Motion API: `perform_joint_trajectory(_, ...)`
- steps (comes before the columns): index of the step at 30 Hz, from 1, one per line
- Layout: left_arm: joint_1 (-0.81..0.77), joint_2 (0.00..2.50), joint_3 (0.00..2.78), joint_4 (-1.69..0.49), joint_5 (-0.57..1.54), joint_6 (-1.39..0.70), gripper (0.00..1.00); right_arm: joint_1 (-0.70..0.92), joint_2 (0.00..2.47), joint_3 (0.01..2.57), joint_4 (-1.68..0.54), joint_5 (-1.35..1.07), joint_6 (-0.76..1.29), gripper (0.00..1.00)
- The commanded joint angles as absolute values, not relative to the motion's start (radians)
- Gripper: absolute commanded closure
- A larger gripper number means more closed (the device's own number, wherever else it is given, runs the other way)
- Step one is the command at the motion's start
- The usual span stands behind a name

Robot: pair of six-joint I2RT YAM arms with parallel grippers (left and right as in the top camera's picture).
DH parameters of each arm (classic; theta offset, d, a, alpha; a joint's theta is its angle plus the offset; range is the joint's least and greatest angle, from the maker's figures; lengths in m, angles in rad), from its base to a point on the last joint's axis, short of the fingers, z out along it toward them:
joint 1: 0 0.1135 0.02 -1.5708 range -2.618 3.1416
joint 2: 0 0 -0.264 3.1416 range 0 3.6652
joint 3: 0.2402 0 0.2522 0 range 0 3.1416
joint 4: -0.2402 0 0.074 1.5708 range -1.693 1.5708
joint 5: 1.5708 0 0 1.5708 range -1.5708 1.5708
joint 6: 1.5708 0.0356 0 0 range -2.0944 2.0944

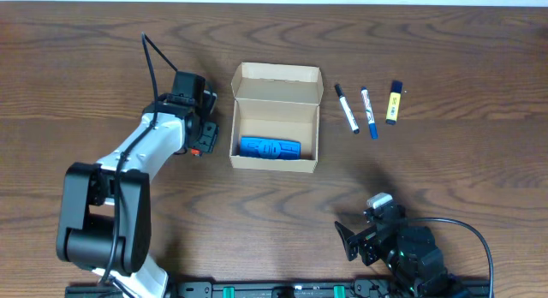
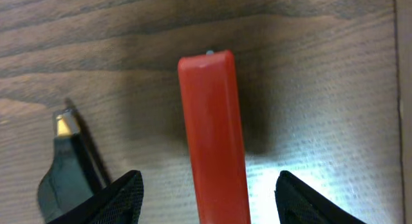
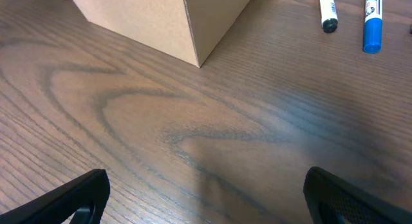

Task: Pack container
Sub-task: 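Move the left gripper to the red stapler and grasp it, then lift the red stapler with the left gripper and carry it over the box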

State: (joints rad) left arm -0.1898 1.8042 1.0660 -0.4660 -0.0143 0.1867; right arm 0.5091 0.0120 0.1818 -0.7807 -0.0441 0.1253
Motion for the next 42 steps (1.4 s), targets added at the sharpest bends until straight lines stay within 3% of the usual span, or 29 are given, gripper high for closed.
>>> perform_joint_trajectory(1,-0.197,1.842,1.063,-0.451,-0.033,0.174,0.35,0.519,0.006,0.172,-0.781,-0.033,0.134,0.01)
perform_joint_trajectory(9,-0.197,1.884,1.063,-0.421,-0.033,0.148,0.48,0.519,0.006,0.172,-0.781,-0.033,0.134,0.01)
perform_joint_trajectory(13,-0.197,1.890,1.063,-0.418,-0.033,0.148,0.65,0.519,0.006,0.172,-0.781,-0.033,0.134,0.01)
perform_joint_trajectory(25,-0.197,1.813,1.153,-0.502,-0.064,0.150,0.94,0.519,0.006,0.172,-0.781,-0.033,0.134,0.01)
perform_joint_trajectory(33,-0.204,1.637,1.289,-0.569,-0.093,0.175,0.94,0.519,0.006,0.172,-0.781,-0.033,0.134,0.01)
perform_joint_trajectory(42,-0.392,1.472,1.322,-0.574,-0.001,0.506,0.94,0.519,0.006,0.172,-0.781,-0.033,0.134,0.01)
